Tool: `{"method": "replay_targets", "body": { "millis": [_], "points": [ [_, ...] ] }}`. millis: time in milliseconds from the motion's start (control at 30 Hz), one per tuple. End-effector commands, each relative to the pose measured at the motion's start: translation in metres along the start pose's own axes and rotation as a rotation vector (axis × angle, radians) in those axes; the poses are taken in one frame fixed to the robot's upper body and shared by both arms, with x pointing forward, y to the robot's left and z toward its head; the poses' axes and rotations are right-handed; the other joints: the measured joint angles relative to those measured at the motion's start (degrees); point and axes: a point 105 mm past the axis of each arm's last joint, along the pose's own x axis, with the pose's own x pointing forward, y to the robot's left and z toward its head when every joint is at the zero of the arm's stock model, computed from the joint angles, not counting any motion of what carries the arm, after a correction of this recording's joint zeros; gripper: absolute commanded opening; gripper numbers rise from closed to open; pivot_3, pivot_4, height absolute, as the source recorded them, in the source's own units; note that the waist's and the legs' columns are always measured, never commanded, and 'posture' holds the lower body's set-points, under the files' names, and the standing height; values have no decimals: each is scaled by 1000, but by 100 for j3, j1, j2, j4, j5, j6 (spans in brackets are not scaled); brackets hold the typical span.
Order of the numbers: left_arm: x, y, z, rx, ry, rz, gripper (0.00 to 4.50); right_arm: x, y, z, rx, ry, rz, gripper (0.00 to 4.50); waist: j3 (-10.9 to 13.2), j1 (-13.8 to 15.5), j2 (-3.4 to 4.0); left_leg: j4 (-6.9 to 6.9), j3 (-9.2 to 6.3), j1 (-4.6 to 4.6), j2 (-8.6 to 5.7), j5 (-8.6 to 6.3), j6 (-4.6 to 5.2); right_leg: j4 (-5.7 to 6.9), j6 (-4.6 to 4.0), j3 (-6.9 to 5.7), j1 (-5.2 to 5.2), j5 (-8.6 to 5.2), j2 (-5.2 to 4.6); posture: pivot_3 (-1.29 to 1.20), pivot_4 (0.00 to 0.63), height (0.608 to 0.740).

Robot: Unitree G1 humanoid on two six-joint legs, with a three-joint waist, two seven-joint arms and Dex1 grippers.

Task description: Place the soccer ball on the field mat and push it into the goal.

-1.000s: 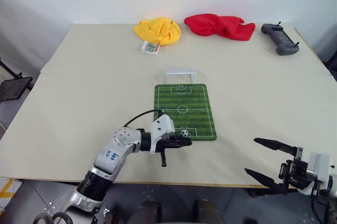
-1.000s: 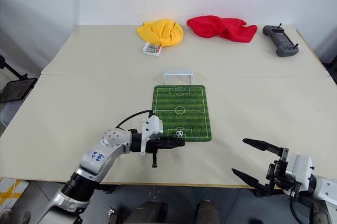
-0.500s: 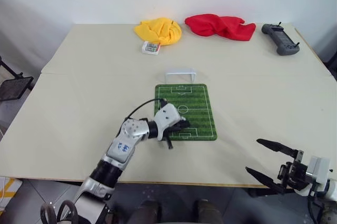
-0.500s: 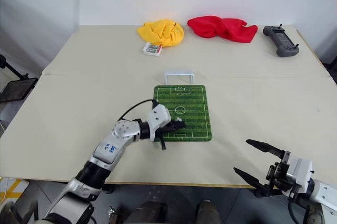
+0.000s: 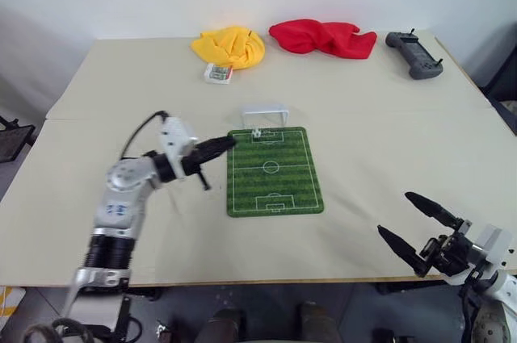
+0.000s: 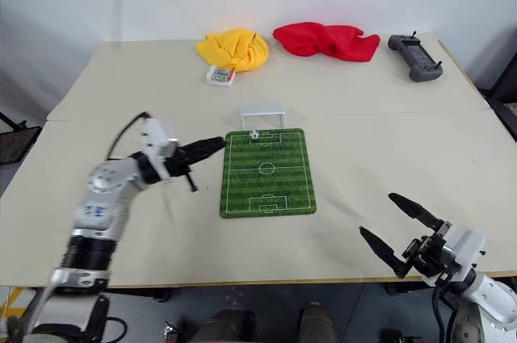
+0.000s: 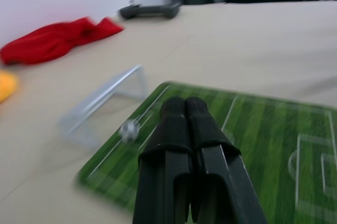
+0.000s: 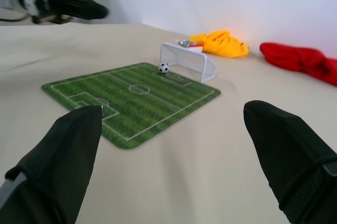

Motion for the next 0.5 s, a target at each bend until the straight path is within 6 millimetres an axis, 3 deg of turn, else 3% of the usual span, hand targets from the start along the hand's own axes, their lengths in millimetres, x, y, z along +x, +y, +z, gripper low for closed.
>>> {"method": "replay_targets", "body": {
  "millis": [33,133,333,500],
  "points": [
    [-34,21,0,25,27,122,34,-1,-9,7,-40,-25,-32,4500,-1,2,1,-1,-1,2,0,0,0,0,-1,1,2,1,0,0,150,740],
    [-61,34,-12,1,80,248,34,2,-13,8,-60,-34,-37,4500,-1,49,1,-2,-8,4,-1,1,-1,1,-2,-1,2,2,0,0,150,740],
    [-103,35,-33,-38,131,480,34,7,-17,6,-55,-39,-45,4500,-1,74,2,-13,-9,2,1,1,-2,-2,-2,0,-3,2,0,0,150,740],
    [-102,27,-33,-49,100,541,34,9,-21,7,-64,-43,-69,4500,-1,110,2,-10,-9,-2,4,0,-3,-3,-3,-2,-4,2,2,0,150,740]
  ]
}}
